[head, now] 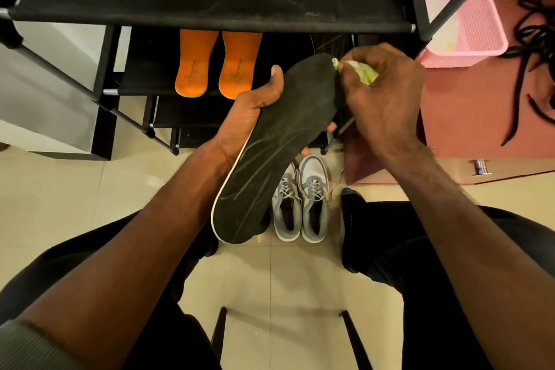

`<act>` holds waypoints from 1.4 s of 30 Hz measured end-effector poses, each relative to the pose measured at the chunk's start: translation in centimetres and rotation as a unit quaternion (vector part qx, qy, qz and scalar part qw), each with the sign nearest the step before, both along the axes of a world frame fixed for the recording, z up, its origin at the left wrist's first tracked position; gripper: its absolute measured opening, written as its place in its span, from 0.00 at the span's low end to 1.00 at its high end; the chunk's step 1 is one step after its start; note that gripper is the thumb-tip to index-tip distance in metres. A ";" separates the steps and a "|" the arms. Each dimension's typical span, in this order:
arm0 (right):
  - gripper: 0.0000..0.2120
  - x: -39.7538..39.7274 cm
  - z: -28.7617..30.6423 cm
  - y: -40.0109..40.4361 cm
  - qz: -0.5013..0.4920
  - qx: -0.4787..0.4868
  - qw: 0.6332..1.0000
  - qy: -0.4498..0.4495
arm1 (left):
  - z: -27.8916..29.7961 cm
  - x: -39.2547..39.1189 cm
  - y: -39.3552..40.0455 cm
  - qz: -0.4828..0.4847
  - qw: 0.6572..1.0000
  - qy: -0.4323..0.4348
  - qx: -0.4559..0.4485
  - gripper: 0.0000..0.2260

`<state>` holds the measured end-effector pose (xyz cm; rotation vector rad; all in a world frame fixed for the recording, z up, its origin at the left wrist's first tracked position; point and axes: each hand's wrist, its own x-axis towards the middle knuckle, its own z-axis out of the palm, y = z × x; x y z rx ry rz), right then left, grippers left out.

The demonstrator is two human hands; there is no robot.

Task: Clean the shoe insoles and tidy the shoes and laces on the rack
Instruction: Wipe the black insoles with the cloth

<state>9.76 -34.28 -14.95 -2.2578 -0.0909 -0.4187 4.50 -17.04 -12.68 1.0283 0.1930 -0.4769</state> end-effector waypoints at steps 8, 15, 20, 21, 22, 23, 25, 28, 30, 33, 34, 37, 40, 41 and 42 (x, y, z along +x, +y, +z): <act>0.06 -3.1 -0.3 2.6 0.127 -0.023 0.989 0.067 | -0.7 0.9 1.1 0.114 0.992 0.055 0.013 0.22; 0.06 -3.8 -1.4 3.4 0.152 -0.053 0.986 0.035 | -2.0 1.2 0.8 0.094 0.990 0.084 -0.057 0.22; 0.07 -0.3 0.1 0.7 -0.014 -0.043 0.999 0.000 | -2.7 0.5 0.3 0.016 0.995 0.099 -0.028 0.25; 0.07 0.1 0.3 0.4 -0.026 -0.028 0.999 0.006 | -2.6 0.4 0.2 0.001 0.995 0.093 -0.019 0.27; 0.08 0.2 0.3 0.4 -0.028 -0.016 0.999 0.013 | -2.4 0.2 0.1 -0.006 0.996 0.087 -0.020 0.28; 0.07 0.0 0.3 0.6 -0.022 -0.011 0.999 0.021 | -2.3 0.2 0.1 -0.003 0.996 0.081 -0.024 0.28; 0.07 -1.1 0.2 1.5 0.014 -0.012 0.999 0.040 | -1.9 0.3 0.0 0.016 0.997 0.072 -0.033 0.32; 0.06 -3.5 -0.2 3.6 0.115 -0.007 0.991 0.066 | -1.7 0.6 0.3 0.036 0.995 0.050 -0.076 0.35; 0.06 -5.1 -0.7 5.0 0.180 -0.001 0.981 0.075 | -1.8 1.1 0.9 0.085 0.993 0.054 -0.065 0.31; 0.05 -5.7 -1.1 5.7 0.206 0.027 0.972 0.108 | -2.3 1.5 1.5 0.116 0.990 0.053 -0.055 0.30; 0.05 -5.5 -1.1 5.5 0.194 0.023 0.975 0.103 | -2.3 1.5 1.5 0.111 0.990 0.059 -0.068 0.31; 0.06 -3.8 -0.6 4.2 0.122 -0.034 0.991 0.052 | -2.3 0.8 1.0 0.047 0.990 0.088 -0.097 0.28; 0.07 -2.7 0.0 3.4 0.036 -0.073 0.997 0.020 | -1.5 0.5 0.8 0.026 0.994 0.036 0.100 0.22; 0.08 -2.5 0.1 3.2 0.013 -0.084 0.996 0.012 | -1.5 0.4 0.9 0.031 0.988 0.014 0.150 0.23; 0.08 -2.3 0.1 3.0 -0.003 -0.086 0.996 0.005 | -1.4 0.3 0.8 0.017 0.985 0.000 0.175 0.24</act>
